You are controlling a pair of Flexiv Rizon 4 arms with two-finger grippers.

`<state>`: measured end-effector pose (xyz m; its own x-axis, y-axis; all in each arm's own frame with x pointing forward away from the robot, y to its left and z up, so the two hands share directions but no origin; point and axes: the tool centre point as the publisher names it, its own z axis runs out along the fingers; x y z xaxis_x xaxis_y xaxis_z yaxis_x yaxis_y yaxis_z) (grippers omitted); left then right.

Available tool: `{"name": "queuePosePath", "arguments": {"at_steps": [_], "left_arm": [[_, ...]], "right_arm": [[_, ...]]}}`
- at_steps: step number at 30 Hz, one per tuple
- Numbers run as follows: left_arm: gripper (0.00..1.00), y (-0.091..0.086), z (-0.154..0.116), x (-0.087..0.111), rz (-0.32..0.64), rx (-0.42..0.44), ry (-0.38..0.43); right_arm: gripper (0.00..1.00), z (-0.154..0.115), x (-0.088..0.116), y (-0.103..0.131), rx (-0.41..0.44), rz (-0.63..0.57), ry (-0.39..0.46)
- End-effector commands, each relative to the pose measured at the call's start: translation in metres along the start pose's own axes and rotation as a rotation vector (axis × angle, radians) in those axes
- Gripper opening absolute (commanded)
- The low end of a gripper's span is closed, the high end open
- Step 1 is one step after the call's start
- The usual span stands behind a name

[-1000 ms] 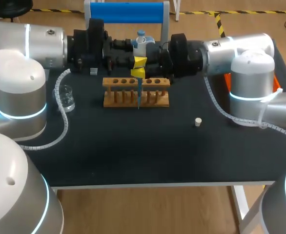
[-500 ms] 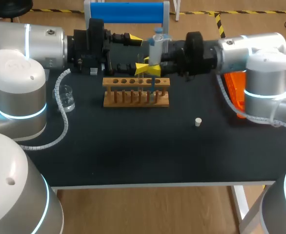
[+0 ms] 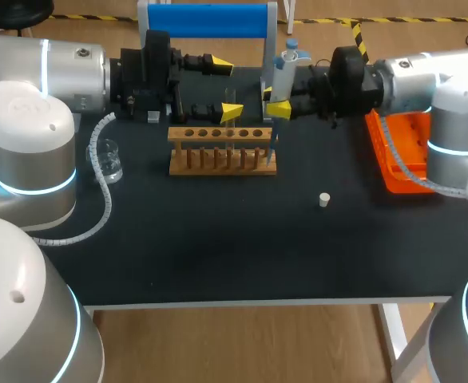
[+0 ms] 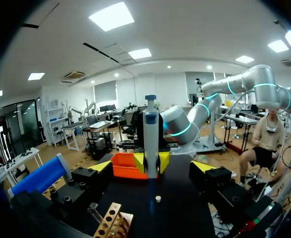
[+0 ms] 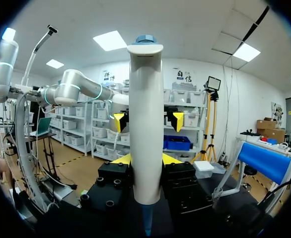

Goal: Invert the test tube, pick up the pipette, mount the tip to pipette, aspirate from beaker and dispense into the tube, eject the tip, return the pipette, and cap with the stopper.

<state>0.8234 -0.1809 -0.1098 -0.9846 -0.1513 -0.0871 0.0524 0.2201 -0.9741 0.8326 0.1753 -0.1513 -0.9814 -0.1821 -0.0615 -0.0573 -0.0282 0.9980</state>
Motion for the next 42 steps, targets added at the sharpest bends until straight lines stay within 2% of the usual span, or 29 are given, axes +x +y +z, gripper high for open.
{"name": "queuePosePath", "arguments": {"at_steps": [1, 13, 20, 27, 35, 42], "left_arm": [[1.0, 0.0, 0.0, 0.001, 0.0, 0.0, -0.001], [1.0, 0.0, 0.0, 0.001, 0.0, 0.0, -0.001], [1.0, 0.0, 0.0, 0.001, 0.0, 0.0, -0.001], [1.0, 0.0, 0.0, 0.001, 0.0, 0.0, -0.001], [1.0, 0.0, 0.0, 0.001, 0.0, 0.0, -0.001], [1.0, 0.0, 0.0, 0.001, 0.0, 0.0, -0.001]], "right_arm": [[0.0, -0.001, 0.0, 0.001, 0.002, 0.0, 0.001], [0.0, -0.006, 0.0, 0.002, 0.0, 0.005, 0.0], [0.0, -0.056, 0.005, 0.011, -0.005, 0.019, -0.001], [0.0, -0.114, -0.003, 0.02, 0.014, 0.025, 0.037], [0.0, -0.186, -0.011, 0.029, 0.008, 0.019, 0.016], [0.0, -0.232, -0.016, 0.038, 0.026, -0.002, 0.015]]}}
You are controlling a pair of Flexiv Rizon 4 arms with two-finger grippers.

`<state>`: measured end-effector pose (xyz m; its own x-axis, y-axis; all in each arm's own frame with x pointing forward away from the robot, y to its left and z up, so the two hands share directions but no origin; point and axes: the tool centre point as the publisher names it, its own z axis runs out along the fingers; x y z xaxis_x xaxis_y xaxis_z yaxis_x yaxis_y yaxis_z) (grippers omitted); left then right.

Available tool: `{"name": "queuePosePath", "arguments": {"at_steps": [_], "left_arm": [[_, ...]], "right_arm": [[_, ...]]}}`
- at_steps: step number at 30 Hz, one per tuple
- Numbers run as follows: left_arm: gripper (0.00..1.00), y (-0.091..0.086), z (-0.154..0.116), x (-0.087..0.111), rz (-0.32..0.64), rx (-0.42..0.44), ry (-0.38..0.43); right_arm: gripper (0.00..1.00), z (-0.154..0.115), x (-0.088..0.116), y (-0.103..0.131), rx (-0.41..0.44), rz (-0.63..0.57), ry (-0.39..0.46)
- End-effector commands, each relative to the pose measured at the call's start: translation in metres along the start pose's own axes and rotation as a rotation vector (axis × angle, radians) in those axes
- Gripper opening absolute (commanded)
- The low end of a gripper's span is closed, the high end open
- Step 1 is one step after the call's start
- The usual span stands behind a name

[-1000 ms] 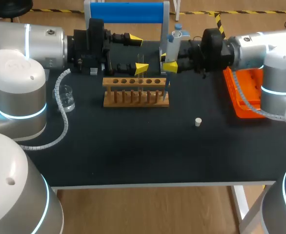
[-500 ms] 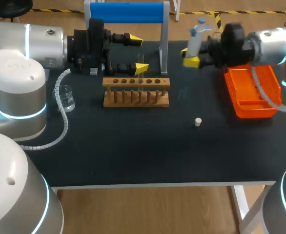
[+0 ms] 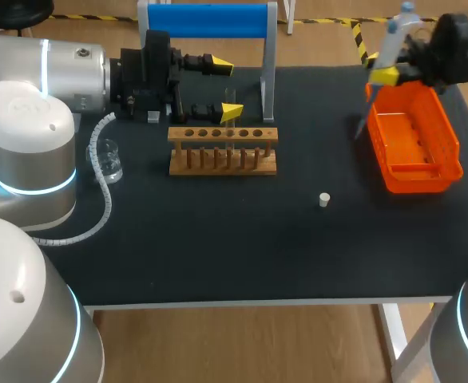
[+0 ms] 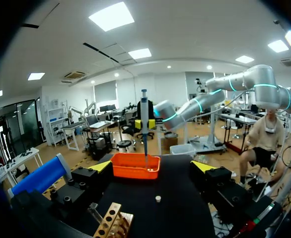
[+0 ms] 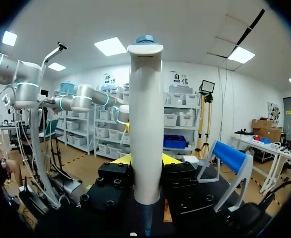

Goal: Invert the test tube, pick up the pipette, mount the tip to pipette, aspirate from beaker and dispense into the tube, eject the tip, return the pipette, and cap with the stopper.

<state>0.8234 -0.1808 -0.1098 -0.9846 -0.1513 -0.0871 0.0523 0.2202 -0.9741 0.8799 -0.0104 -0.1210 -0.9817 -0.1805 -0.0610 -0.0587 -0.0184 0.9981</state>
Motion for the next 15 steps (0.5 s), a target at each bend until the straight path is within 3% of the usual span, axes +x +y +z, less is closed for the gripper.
{"name": "queuePosePath", "arguments": {"at_steps": [1, 15], "left_arm": [[1.0, 0.0, 0.0, 0.001, 0.0, 0.0, -0.001], [1.0, 0.0, 0.0, 0.001, 0.0, 0.0, -0.001]], "right_arm": [[0.0, -0.047, -0.003, 0.005, 0.016, -0.002, 0.019], [0.0, -0.113, -0.016, 0.006, -0.006, -0.024, 0.022]]}}
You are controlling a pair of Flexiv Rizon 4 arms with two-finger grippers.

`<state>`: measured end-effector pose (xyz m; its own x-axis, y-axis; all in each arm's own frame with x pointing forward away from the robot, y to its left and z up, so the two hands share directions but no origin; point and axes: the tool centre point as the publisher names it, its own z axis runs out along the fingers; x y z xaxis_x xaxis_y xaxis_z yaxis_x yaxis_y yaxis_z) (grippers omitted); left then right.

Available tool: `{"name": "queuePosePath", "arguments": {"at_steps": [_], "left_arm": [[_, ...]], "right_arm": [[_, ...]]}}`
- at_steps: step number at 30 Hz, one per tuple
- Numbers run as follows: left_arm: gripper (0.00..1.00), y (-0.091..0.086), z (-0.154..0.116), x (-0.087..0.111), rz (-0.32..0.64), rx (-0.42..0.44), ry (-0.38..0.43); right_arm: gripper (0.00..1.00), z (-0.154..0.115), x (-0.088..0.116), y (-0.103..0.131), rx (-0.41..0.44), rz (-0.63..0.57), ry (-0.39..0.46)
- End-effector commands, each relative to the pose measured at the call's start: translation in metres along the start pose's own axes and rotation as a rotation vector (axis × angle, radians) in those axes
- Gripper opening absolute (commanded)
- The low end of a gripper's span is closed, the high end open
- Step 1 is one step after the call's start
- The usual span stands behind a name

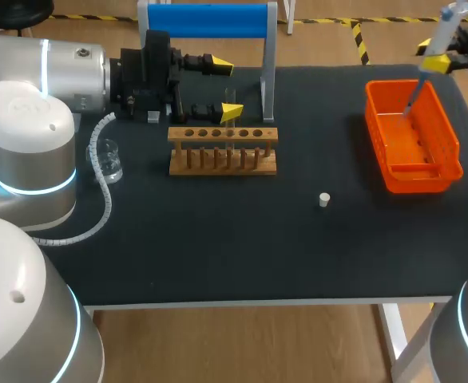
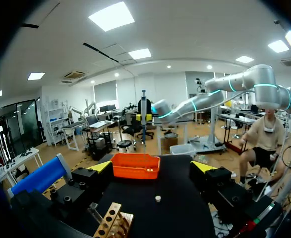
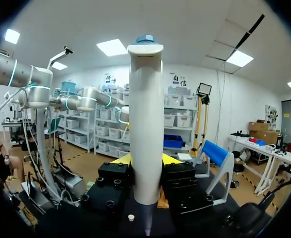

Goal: Invert the test tube, pick up the pipette, mount the tip to pipette, aspirate from beaker and dispense into the tube, eject the tip, return the pipette, and cap with the stopper.

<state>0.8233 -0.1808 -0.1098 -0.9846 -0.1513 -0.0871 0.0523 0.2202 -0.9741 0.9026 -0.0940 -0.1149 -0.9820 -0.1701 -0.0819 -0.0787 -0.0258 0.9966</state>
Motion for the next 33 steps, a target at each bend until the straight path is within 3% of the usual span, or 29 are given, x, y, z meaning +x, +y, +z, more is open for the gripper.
{"name": "queuePosePath", "arguments": {"at_steps": [1, 12, 33], "left_arm": [[1.0, 0.0, 0.0, 0.001, 0.0, 0.0, -0.001], [1.0, 0.0, 0.0, 0.001, 0.0, 0.0, -0.001], [1.0, 0.0, 0.0, 0.001, 0.0, 0.0, -0.001]], "right_arm": [[0.0, -0.031, -0.009, -0.001, 0.0, -0.005, 0.03], [0.0, -0.063, -0.018, -0.005, 0.033, -0.028, -0.004], [0.0, -0.074, -0.024, -0.013, 0.015, -0.024, 0.011]]}}
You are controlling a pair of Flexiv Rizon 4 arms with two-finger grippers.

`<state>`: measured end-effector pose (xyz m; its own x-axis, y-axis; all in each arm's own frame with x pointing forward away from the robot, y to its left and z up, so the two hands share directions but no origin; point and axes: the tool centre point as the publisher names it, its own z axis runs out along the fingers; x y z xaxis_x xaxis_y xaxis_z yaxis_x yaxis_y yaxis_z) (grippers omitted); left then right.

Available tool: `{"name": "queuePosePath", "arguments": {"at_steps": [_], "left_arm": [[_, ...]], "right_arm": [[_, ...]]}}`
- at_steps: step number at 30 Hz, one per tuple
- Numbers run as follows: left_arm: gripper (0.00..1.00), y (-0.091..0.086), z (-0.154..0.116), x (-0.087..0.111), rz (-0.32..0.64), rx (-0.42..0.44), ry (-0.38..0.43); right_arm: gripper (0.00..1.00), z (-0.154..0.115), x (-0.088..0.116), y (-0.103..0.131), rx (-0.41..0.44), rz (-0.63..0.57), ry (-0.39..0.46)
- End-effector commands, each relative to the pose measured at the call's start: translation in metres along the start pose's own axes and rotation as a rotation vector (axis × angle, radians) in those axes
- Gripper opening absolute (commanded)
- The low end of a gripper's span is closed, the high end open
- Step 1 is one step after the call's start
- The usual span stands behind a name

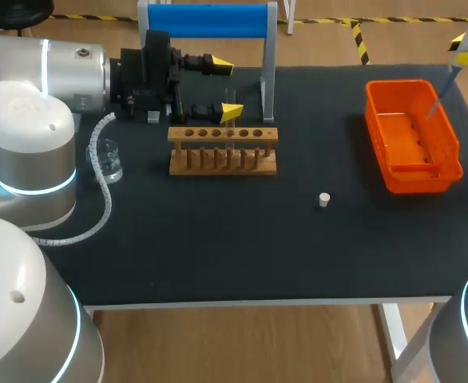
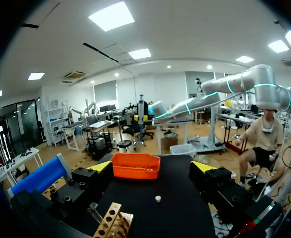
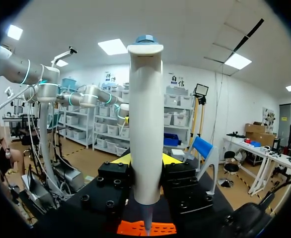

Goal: Invert the test tube, pick up the pipette, mount the tip to pipette, aspirate from beaker and dispense into the tube, eject the tip, return the pipette, and cap with the stopper.

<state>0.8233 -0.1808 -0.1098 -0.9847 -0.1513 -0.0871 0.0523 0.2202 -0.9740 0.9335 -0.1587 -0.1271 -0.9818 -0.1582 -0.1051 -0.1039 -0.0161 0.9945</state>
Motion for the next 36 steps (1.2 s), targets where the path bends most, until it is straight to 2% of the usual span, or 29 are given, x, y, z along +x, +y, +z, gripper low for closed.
{"name": "queuePosePath", "arguments": {"at_steps": [1, 36], "left_arm": [[1.0, -0.0001, -0.0003, 0.0005, 0.0, 0.0, -0.001], [1.0, -0.0001, -0.0003, 0.0005, 0.0, 0.0, -0.001]], "right_arm": [[0.0, -0.0042, -0.0055, 0.0005, 0.003, -0.001, 0.024], [0.0, -0.0006, 0.001, -0.0003, 0.011, 0.02, 0.032]]}}
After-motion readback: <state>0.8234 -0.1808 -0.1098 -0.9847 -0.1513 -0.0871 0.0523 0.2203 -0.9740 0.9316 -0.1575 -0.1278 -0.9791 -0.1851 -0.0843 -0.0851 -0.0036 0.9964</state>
